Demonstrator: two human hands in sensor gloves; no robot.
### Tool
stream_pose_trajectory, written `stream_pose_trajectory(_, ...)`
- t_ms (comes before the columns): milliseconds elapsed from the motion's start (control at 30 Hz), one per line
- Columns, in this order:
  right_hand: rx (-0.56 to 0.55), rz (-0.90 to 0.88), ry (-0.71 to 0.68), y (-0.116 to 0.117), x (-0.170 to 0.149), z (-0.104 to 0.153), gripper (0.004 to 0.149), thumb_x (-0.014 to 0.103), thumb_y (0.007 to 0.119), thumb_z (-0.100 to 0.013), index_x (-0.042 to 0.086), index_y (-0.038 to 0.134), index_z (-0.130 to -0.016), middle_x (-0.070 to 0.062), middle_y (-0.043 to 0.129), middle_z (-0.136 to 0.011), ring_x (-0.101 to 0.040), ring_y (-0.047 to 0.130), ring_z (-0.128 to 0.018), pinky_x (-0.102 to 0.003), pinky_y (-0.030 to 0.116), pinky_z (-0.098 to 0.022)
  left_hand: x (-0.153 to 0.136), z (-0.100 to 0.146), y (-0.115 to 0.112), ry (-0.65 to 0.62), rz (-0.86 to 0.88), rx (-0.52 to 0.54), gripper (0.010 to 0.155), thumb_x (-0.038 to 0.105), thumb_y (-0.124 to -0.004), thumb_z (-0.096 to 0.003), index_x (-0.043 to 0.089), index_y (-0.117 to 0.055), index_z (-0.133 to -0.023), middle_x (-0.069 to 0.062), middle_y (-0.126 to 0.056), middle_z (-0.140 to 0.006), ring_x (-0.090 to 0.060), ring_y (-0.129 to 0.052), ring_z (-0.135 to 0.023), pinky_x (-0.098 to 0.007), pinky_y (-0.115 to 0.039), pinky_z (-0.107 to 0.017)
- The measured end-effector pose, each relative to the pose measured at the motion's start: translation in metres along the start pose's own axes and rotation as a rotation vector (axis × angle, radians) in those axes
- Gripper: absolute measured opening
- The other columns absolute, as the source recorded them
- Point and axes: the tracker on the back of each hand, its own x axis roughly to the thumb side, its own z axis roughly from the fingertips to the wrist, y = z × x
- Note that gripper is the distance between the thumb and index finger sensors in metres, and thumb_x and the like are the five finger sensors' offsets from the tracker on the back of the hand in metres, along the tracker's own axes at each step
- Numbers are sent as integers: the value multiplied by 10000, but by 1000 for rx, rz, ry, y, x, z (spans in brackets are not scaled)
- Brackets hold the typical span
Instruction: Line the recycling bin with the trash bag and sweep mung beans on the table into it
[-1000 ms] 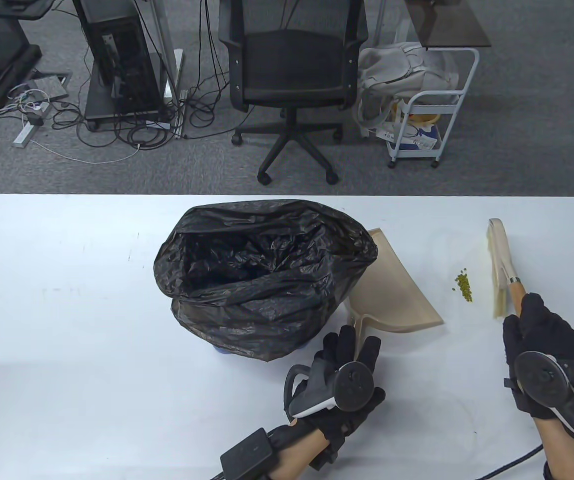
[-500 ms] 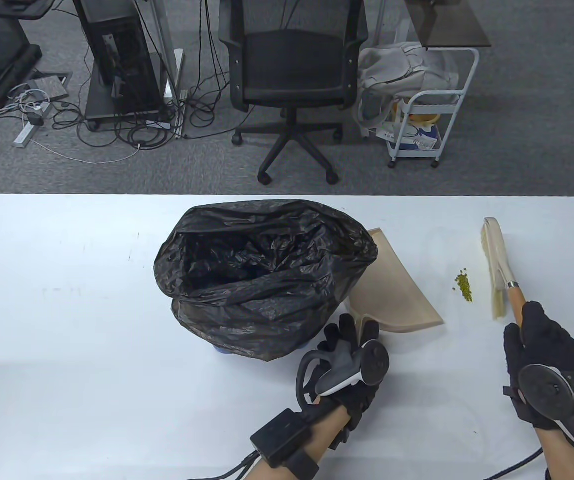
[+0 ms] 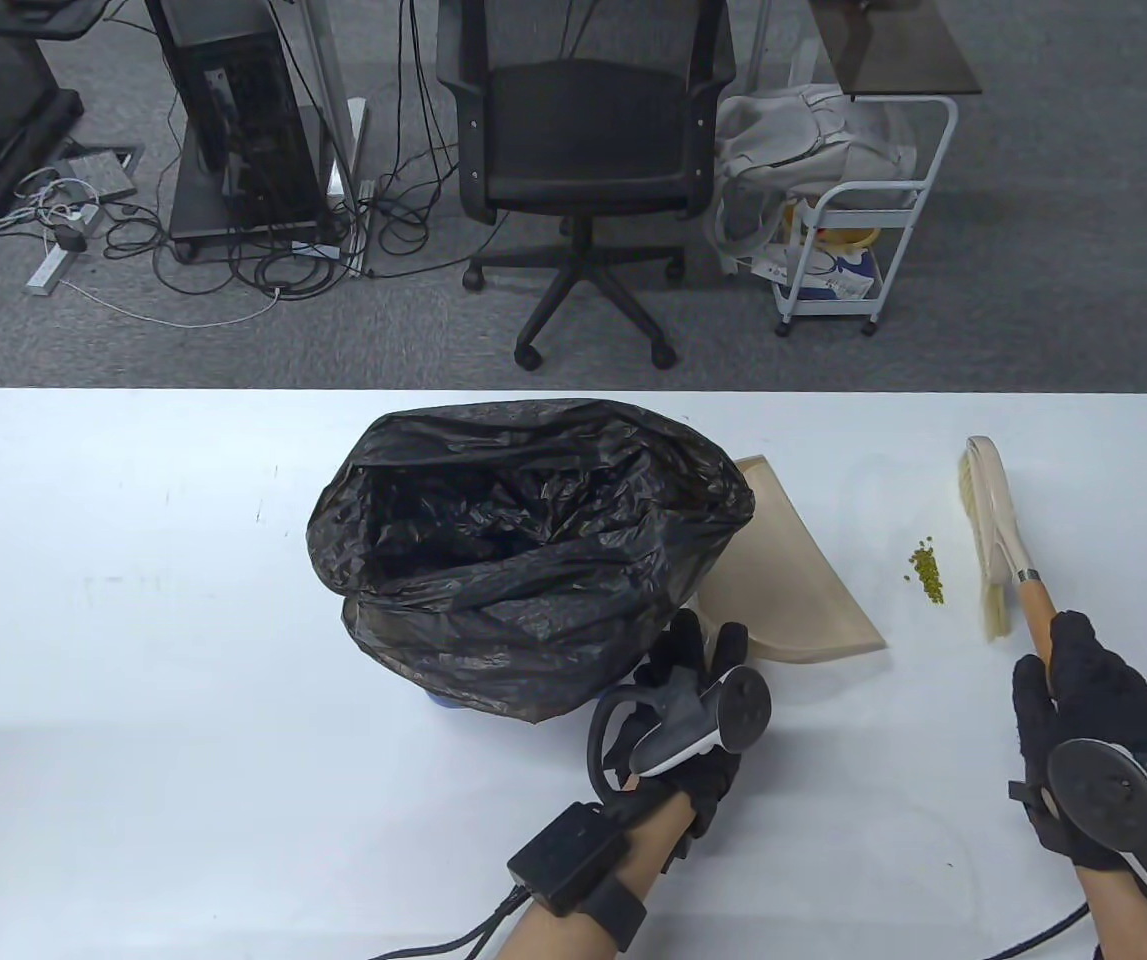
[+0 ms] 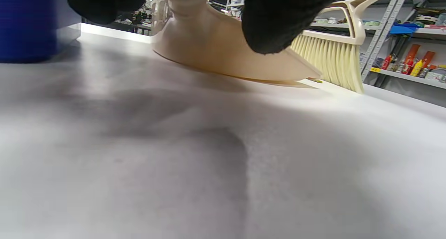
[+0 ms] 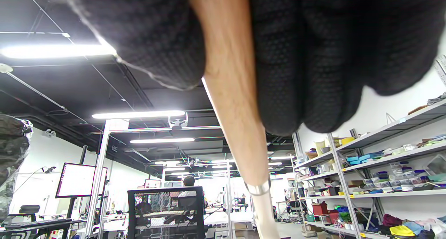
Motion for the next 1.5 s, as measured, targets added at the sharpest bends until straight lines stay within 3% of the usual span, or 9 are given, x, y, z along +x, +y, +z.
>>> stream_pose_trajectory(200,11,-5,-6,2,2,2,584,305,869,-459,-93,860,-886,-311,1021,-665,-514,1048,-567,-622,856,-404,-11,-8,2,38,33,42,833,266,-811,-527,161,-286,-1164,-382,-276,-1165,-631,-519,-1028,-649,-644,-729)
stream_pose_trajectory(567,14,17,-27,5,8,3,583,305,868,-461,-91,858,-888,-311,1020,-667,-515,1047,-569,-621,856,-406,-4,-3,2,-27,-59,78,774,215,-817,-514,166,-389,-1157,-323,-463,-1171,-558,-671,-1021,-606,-742,-701)
stream_pose_trajectory(700,15,31,-38,6,13,4,584,306,869,-460,-91,858,-888,-312,1020,-666,-514,1048,-569,-622,856,-405,-2,2,1,-63,-57,98,862,342,-874,-491,166,-368,-1166,-355,-410,-1174,-626,-616,-1009,-663,-700,-690)
stream_pose_trajectory(833,16,42,-44,8,17,4,584,307,869,-460,-89,858,-889,-310,1021,-666,-514,1048,-569,-621,856,-406,-3,1,0,-46,-161,97,933,428,-887,-478,180,-320,-1175,-366,-345,-1186,-685,-545,-1007,-687,-674,-691)
stream_pose_trajectory(1133,19,59,-59,11,23,6,583,309,869,-460,-86,859,-888,-307,1023,-664,-510,1050,-567,-619,857,-404,-3,-3,-7,-44,-114,80,765,204,-806,-524,191,-385,-1162,-333,-441,-1181,-615,-634,-1017,-649,-714,-696)
stream_pose_trajectory(1500,32,60,-85,12,27,8,581,305,867,-461,-84,859,-892,-312,1020,-669,-513,1048,-570,-621,855,-407,12,5,-9,-127,-57,33,725,118,-790,-522,120,-430,-1152,-365,-413,-1171,-646,-627,-1002,-652,-712,-696)
